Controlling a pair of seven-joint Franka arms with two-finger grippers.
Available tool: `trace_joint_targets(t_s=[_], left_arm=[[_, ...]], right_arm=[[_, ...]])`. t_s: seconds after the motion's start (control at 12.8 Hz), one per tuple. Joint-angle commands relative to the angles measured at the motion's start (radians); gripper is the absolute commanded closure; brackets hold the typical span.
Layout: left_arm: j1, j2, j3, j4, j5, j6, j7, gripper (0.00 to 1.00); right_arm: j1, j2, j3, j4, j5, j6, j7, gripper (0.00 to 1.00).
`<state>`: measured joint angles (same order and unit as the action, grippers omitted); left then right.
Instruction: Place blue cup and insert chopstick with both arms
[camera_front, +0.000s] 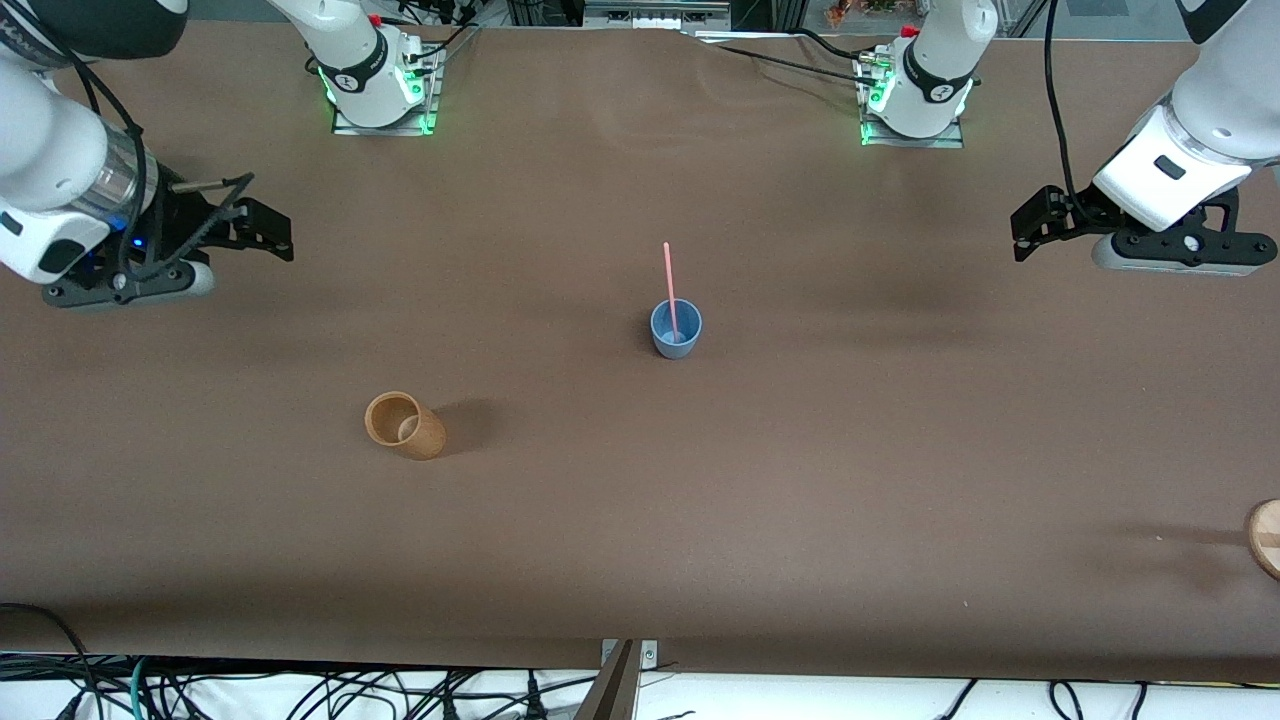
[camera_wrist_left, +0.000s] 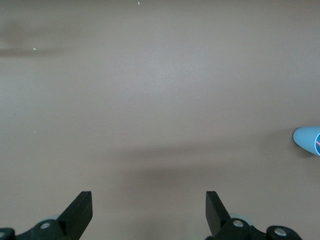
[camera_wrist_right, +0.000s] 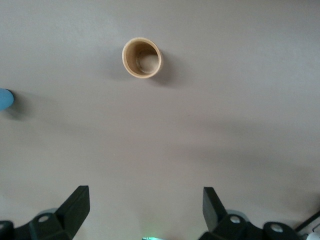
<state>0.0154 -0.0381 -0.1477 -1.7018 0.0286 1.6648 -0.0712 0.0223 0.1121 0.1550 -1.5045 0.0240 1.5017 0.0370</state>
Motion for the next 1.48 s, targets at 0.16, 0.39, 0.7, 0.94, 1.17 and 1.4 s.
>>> trace_joint_targets(t_s=[0.16,0.39,0.7,0.94,1.17,1.4], left_arm=[[0.001,0.009,0.000,0.027,-0.025,-0.023,0.022,0.00],[0.001,0.009,0.000,0.027,-0.025,-0.025,0.022,0.00],[0.001,0.009,0.000,0.027,-0.025,-0.025,0.022,0.00],[0.001,0.009,0.000,0.027,-0.025,-0.025,0.022,0.00],[0.001,0.009,0.000,0.027,-0.025,-0.025,0.022,0.00],[0.000,0.009,0.000,0.027,-0.025,-0.025,0.022,0.00]], right_arm=[[-0.004,-0.081,-0.015,-0.095,0.002,0.031,-0.051,0.00],[-0.004,-0.097,-0.015,-0.100,0.002,0.058,-0.043,0.00],[-0.004,-0.101,-0.014,-0.108,0.002,0.046,-0.051,0.00],[-0.005,-0.097,-0.011,-0.108,0.002,0.049,-0.051,0.00],[-0.004,-0.098,-0.009,-0.111,-0.004,0.048,-0.052,0.00],[-0.004,-0.098,-0.009,-0.115,-0.004,0.048,-0.052,0.00]])
